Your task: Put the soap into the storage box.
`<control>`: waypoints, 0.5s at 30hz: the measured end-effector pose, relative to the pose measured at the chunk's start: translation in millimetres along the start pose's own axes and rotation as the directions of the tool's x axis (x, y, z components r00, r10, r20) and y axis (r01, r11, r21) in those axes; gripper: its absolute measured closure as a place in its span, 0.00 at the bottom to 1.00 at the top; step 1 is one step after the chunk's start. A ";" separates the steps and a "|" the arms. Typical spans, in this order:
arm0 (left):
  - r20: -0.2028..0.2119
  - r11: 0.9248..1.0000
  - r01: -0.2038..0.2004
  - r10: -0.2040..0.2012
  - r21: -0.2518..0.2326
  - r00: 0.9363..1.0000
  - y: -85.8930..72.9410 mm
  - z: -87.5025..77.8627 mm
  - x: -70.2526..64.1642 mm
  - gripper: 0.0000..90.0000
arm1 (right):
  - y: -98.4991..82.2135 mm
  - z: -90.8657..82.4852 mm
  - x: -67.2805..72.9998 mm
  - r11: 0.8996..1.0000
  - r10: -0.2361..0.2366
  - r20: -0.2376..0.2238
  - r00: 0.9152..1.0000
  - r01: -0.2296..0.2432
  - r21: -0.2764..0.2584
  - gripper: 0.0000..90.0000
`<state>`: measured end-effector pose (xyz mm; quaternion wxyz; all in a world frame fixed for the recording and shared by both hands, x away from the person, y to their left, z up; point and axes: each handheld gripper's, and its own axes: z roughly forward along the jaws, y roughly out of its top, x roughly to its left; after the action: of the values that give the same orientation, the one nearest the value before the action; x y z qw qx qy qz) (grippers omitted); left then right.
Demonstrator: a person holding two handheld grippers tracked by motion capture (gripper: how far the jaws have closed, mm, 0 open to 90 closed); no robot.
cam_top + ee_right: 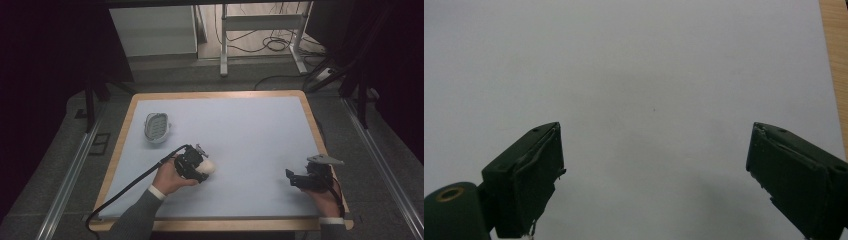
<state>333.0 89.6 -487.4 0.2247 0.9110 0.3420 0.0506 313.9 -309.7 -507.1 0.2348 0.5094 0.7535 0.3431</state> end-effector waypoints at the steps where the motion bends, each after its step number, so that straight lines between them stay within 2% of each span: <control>1: 0.001 1.000 0.002 -0.002 -0.005 1.000 0.1 -0.9 0.4 0.55 | -0.1 0.0 -0.1 1.000 0.000 0.000 1.000 0.000 0.001 0.09; 9: 0.024 1.000 0.008 -0.008 -0.012 1.000 0.7 -4.2 3.8 0.55 | -0.2 -0.1 -0.4 1.000 0.001 0.000 1.000 -0.001 0.000 0.09; 15: 0.020 1.000 0.011 -0.011 -0.014 1.000 1.2 -7.0 6.8 0.55 | -0.5 0.3 -0.6 1.000 0.001 0.001 1.000 -0.001 0.004 0.09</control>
<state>337.2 95.9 -481.0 0.2349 0.9080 0.3443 0.0426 314.1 -310.3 -507.6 0.2340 0.5102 0.7539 0.3414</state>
